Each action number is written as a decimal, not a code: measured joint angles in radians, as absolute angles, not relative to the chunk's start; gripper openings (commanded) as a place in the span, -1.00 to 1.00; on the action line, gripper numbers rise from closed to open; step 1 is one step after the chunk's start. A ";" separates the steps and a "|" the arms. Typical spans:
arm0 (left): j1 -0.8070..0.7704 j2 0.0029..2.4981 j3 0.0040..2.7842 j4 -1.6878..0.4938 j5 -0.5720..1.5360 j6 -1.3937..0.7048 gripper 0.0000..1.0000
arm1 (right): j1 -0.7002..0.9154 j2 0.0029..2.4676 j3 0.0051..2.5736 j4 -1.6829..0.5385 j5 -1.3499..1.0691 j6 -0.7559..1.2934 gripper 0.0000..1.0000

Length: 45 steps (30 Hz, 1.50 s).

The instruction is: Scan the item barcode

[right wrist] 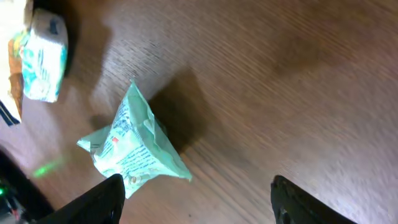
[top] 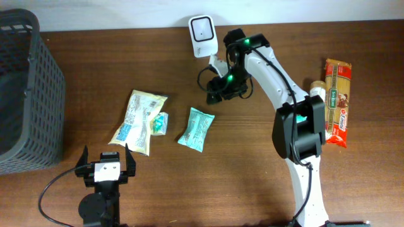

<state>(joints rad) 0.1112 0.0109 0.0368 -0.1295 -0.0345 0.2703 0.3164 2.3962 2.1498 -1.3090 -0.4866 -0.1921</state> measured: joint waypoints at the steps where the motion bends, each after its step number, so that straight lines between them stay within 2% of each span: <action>1: 0.111 0.011 0.037 -0.130 -0.035 0.270 0.99 | 0.317 2.398 2.150 -1.308 -0.494 -0.210 0.49; 12: 0.111 0.011 0.037 -0.130 -0.035 0.270 0.99 | 0.373 2.452 2.140 -1.306 -0.597 -0.318 0.55; 17: 0.111 0.011 0.037 -0.130 -0.035 0.270 0.98 | 0.381 2.450 2.003 -1.246 -0.645 -0.331 0.53; 20: 0.111 0.011 0.037 -0.130 -0.035 0.270 0.98 | 0.381 2.441 1.955 -1.217 -0.717 -0.339 0.36; 23: 0.111 0.011 0.037 -0.130 -0.035 0.270 0.99 | 0.390 2.441 1.944 -1.204 -0.726 -0.340 0.08; 27: 0.111 0.011 0.037 -0.130 -0.035 0.270 0.98 | 0.445 2.441 1.927 -1.156 -0.693 -0.305 -0.86; 28: 0.111 0.011 0.037 -0.130 -0.035 0.270 0.98 | 0.447 2.441 1.927 -1.154 -0.695 -0.293 -0.92; 34: 0.111 0.011 0.037 -0.130 -0.035 0.270 0.99 | 0.419 2.441 1.928 -1.211 -0.771 -0.270 -0.92; 37: 0.111 0.011 0.037 -0.130 -0.035 0.270 0.98 | 0.347 2.422 1.947 -1.241 -0.807 -0.268 -0.92; 41: 0.111 0.011 0.037 -0.130 -0.035 0.270 0.98 | 0.207 2.185 1.954 -1.243 -0.775 -0.167 -0.92; 45: 0.111 0.011 0.037 -0.130 -0.035 0.270 0.98 | 0.109 1.918 1.969 -1.168 -0.638 0.120 -0.92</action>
<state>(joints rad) 0.1112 0.0109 0.0368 -0.1295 -0.0345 0.2703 0.1093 1.9179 1.9694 -1.1679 -0.6376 0.1200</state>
